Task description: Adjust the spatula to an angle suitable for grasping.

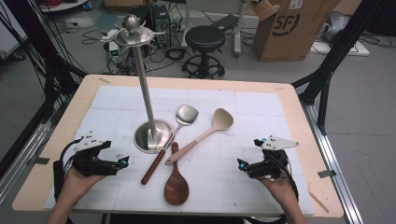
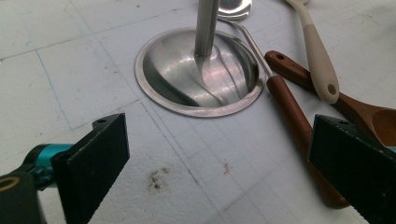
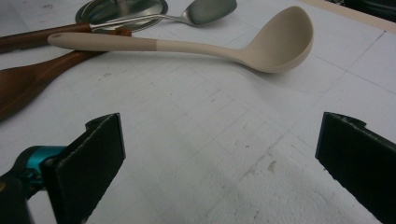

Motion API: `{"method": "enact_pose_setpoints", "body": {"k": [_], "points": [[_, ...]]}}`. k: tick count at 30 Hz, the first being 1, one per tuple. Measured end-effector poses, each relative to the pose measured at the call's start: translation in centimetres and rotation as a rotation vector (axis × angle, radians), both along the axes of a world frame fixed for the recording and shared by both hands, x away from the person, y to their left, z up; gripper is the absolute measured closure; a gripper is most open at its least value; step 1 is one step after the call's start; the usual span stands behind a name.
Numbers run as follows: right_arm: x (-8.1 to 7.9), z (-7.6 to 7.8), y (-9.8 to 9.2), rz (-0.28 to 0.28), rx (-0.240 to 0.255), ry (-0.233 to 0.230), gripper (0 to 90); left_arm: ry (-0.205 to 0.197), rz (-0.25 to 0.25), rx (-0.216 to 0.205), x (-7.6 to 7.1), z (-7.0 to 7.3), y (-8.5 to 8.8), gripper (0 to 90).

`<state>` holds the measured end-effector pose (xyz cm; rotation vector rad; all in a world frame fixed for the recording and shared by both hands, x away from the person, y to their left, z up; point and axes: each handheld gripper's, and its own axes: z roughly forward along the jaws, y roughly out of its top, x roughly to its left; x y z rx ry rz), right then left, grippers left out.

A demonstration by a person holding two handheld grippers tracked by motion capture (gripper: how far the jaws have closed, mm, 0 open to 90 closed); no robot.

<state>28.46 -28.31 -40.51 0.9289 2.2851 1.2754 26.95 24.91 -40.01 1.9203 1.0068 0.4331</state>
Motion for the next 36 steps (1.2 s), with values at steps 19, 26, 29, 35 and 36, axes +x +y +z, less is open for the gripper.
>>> {"method": "enact_pose_setpoints", "body": {"k": [19,26,29,35,36], "points": [[0.0,0.0,0.0,-0.002,0.002,0.002,0.2,-0.009,-0.026,-0.009,-0.1,0.1,-0.8,6.1],[0.0,-0.1,0.0,0.0,-0.002,-0.001,0.2,-0.011,-0.046,-0.001,-0.1,0.1,-1.6,6.1],[-0.1,-0.1,0.0,-0.004,0.002,0.003,0.2,-0.012,-0.049,-0.001,-0.1,0.1,-1.8,6.1],[-0.3,0.0,-0.1,-0.006,0.001,-0.001,0.2,-0.017,-0.071,0.001,-0.2,0.1,-2.6,6.1],[-0.3,0.0,-0.1,-0.005,-0.001,-0.003,0.2,-0.018,-0.074,0.003,-0.2,0.1,-2.7,6.1]]}}
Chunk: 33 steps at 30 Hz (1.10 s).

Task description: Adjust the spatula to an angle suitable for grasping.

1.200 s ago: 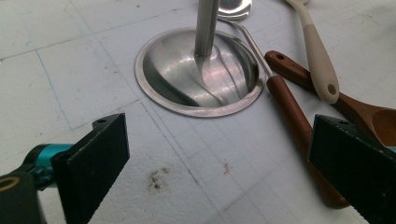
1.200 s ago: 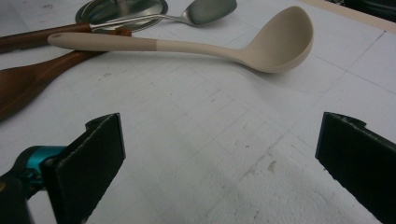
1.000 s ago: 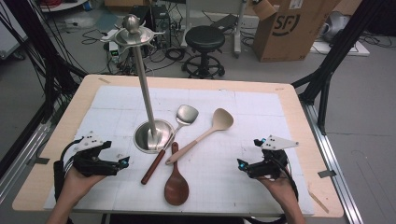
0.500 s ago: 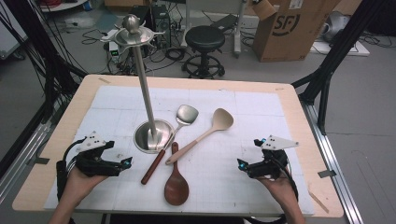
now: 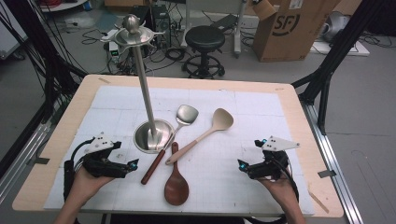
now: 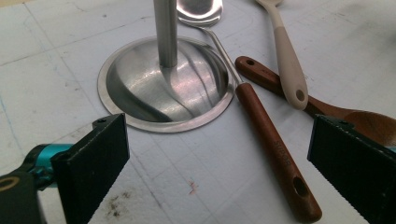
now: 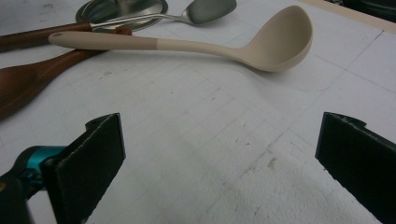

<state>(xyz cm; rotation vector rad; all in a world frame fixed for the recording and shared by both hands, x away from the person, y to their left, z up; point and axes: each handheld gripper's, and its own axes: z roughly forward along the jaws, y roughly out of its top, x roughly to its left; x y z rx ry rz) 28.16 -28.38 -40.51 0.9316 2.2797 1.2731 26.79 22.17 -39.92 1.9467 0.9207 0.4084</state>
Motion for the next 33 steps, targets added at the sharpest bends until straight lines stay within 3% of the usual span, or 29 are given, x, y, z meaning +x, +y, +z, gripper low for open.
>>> {"method": "enact_pose_setpoints", "body": {"k": [33], "points": [[-0.1,0.0,0.7,0.011,-0.023,0.001,0.3,-0.005,-0.056,0.068,0.1,-1.5,-4.0,6.1]]}}
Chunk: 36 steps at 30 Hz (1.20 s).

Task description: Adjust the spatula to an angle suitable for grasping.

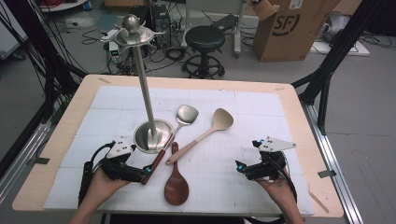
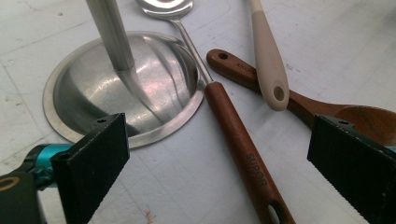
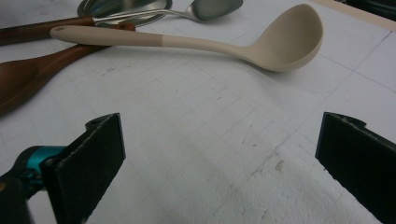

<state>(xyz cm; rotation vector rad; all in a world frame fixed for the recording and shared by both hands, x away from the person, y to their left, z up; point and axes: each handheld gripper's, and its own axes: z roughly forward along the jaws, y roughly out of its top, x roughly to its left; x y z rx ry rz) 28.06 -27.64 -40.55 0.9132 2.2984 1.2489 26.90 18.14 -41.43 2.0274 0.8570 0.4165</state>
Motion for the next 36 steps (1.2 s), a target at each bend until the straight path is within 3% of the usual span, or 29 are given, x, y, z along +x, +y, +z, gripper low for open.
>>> {"method": "enact_pose_setpoints", "body": {"k": [17,36], "points": [[0.1,-0.1,0.2,0.008,-0.007,0.002,0.3,0.025,-0.001,0.033,0.2,-1.1,-1.0,6.5],[0.1,-0.2,0.4,0.015,-0.011,0.002,0.2,0.067,-0.047,0.06,0.2,-2.0,-1.7,23.5]]}}
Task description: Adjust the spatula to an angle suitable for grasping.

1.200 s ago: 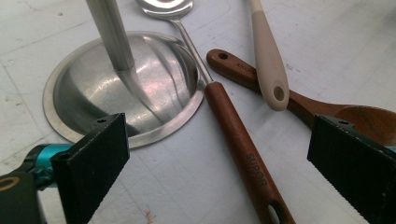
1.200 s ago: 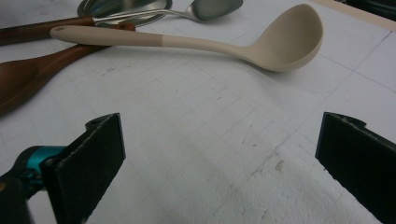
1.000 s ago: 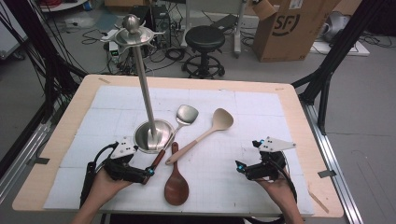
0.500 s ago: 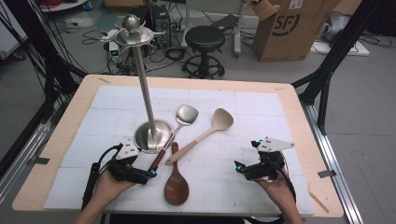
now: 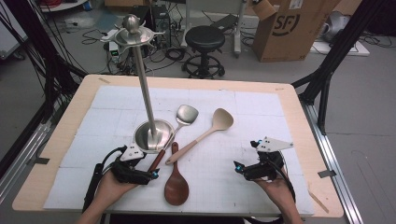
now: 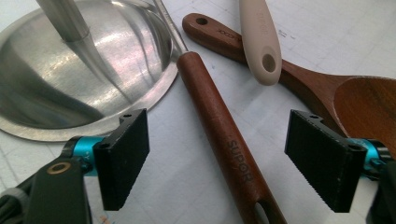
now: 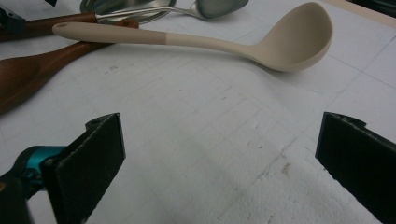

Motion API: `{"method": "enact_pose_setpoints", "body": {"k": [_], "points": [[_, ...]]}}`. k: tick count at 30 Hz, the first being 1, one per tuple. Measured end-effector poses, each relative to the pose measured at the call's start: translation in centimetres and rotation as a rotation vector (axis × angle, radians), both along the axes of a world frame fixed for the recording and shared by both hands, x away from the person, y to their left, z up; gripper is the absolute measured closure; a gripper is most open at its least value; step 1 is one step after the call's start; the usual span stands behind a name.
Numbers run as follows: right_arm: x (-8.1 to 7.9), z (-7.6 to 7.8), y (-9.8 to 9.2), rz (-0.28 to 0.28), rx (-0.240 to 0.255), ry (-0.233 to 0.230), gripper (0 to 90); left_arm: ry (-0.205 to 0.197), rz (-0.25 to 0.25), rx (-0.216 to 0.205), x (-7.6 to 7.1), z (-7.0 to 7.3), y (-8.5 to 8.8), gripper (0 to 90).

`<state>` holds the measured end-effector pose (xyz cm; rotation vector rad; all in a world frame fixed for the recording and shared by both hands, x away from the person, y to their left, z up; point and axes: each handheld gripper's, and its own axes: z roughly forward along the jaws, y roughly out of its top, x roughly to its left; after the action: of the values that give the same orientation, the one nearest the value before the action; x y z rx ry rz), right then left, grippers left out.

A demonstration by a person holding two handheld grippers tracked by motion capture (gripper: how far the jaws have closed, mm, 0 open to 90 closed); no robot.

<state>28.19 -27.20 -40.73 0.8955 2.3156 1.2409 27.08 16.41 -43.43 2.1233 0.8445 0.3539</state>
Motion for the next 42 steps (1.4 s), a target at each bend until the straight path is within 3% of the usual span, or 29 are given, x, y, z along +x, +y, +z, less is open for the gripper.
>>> {"method": "enact_pose_setpoints", "body": {"k": [15,27,42], "points": [[0.01,-0.07,0.16,0.006,-0.007,0.002,0.3,0.025,-0.049,0.026,-0.06,-0.28,-0.11,47.9],[0.02,-0.14,0.3,0.011,-0.011,0.004,0.2,0.022,-0.057,0.058,-0.15,-0.44,-0.31,56.9],[0.01,-0.18,0.39,0.022,-0.016,0.006,0.2,0.029,-0.059,0.051,-0.21,-0.39,-0.29,60.7]]}}
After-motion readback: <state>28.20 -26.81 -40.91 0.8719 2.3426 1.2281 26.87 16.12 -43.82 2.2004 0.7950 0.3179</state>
